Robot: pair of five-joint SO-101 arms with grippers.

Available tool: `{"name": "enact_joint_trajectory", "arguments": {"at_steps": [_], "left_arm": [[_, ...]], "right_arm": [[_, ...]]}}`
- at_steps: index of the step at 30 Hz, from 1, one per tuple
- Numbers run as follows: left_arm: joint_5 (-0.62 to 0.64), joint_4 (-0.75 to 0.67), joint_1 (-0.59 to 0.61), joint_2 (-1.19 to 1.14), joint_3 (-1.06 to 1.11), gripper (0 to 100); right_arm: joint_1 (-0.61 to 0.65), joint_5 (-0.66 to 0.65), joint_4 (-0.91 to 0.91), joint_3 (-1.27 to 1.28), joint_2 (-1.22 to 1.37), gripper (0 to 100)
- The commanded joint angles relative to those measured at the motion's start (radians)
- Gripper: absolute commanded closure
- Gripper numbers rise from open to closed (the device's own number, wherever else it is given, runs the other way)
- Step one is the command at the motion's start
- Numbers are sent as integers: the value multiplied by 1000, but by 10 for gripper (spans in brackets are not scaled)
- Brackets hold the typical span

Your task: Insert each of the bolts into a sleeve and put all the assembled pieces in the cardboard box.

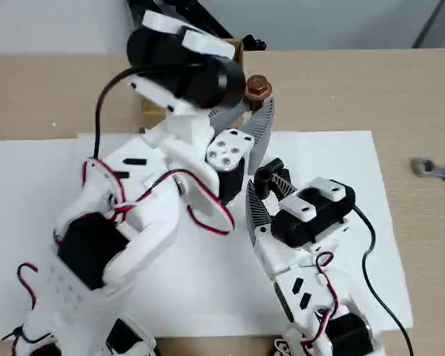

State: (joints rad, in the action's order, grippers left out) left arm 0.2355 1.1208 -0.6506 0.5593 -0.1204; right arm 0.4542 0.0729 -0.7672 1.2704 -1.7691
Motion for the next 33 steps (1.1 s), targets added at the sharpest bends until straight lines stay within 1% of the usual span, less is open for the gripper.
{"name": "enact_joint_trajectory", "arguments": {"at_steps": [1,5,10,12,15,20,29,33], "left_arm": [[-9,34,-5,26,-71,994],[55,57,-3,14,-71,994],[77,57,-8,-49,-73,994],[84,46,-8,-64,-79,994],[84,43,-23,-66,-79,994],[86,44,-81,-66,-79,994],[84,64,-84,-64,-77,994],[86,64,-83,-64,-77,994]], "right_arm": [[4,6,12,-5,-13,994],[4,6,35,-3,-13,994],[4,3,54,0,-13,994],[5,-23,56,0,-13,994],[5,-61,67,0,-13,994],[5,-61,84,9,-13,994],[5,-60,85,26,-13,994],[5,-60,130,26,-13,994]]}}
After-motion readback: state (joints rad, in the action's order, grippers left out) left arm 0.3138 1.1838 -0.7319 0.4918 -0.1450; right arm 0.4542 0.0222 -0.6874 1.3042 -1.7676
